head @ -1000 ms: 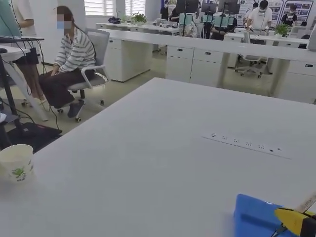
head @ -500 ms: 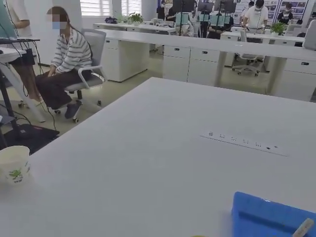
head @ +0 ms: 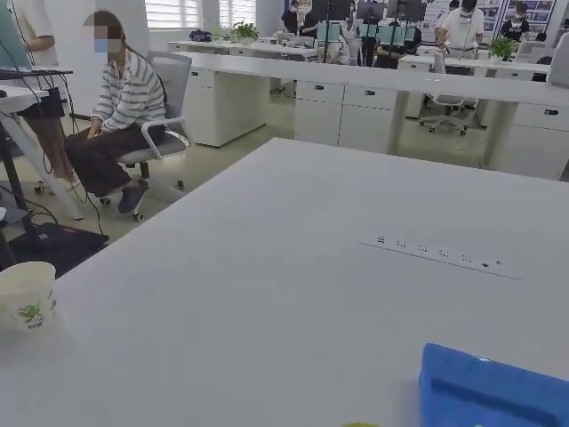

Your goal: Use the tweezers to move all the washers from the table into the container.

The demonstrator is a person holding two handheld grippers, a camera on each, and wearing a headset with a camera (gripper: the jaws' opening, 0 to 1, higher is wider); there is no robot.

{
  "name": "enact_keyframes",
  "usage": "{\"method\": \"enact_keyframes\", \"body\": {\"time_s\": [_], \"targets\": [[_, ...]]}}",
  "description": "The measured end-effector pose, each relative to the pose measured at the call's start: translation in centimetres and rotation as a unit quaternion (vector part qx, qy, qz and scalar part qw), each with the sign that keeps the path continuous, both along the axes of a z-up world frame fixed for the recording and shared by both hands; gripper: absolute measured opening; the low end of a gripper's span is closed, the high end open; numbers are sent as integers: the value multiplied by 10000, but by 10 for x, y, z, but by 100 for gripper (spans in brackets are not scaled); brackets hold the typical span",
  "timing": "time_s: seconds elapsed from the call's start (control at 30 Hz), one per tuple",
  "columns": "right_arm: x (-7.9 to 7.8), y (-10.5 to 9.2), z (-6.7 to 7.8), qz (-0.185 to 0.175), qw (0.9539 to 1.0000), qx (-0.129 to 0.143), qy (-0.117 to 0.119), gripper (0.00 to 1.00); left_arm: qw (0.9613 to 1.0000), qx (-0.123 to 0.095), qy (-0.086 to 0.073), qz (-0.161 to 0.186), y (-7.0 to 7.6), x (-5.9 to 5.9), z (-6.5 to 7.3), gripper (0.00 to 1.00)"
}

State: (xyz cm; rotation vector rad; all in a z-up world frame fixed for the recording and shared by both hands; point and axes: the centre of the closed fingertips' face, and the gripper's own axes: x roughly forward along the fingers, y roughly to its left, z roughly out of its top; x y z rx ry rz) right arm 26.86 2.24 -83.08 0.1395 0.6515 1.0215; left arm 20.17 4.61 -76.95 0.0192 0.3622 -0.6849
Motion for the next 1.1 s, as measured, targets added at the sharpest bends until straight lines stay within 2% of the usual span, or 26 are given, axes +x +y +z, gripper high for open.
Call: {"method": "enact_keyframes", "body": {"time_s": [0.17,0.4,0.57,0.7,0.73,0.8,0.93,1.03,1.1], "targets": [[-1,1,-3,58,10000,-30,-36,5,10000,5,2,0,0,0,0,82],[-1,4,-2,162,9991,-105,-382,4,10000,2,5,5,0,0,-1,82],[-2,6,1,172,9987,2,-470,4,10000,1,1,5,0,0,0,82],[-9,9,-1,403,9966,-122,-714,4,10000,17,6,-4,0,0,-1,82],[-11,9,-1,505,9947,-185,-877,4,10000,19,2,1,0,0,-1,82],[-17,11,-2,615,9935,-219,-935,4,10000,9,-1,10,0,0,0,82],[-19,7,-5,571,9944,-190,-869,4,10000,32,0,-1,0,0,-1,81],[-19,6,0,403,9967,68,-707,2,10000,50,4,-4,0,0,-1,81],[-20,6,2,423,9961,116,-770,2,10000,48,2,-4,0,-1,-1,81]]}}
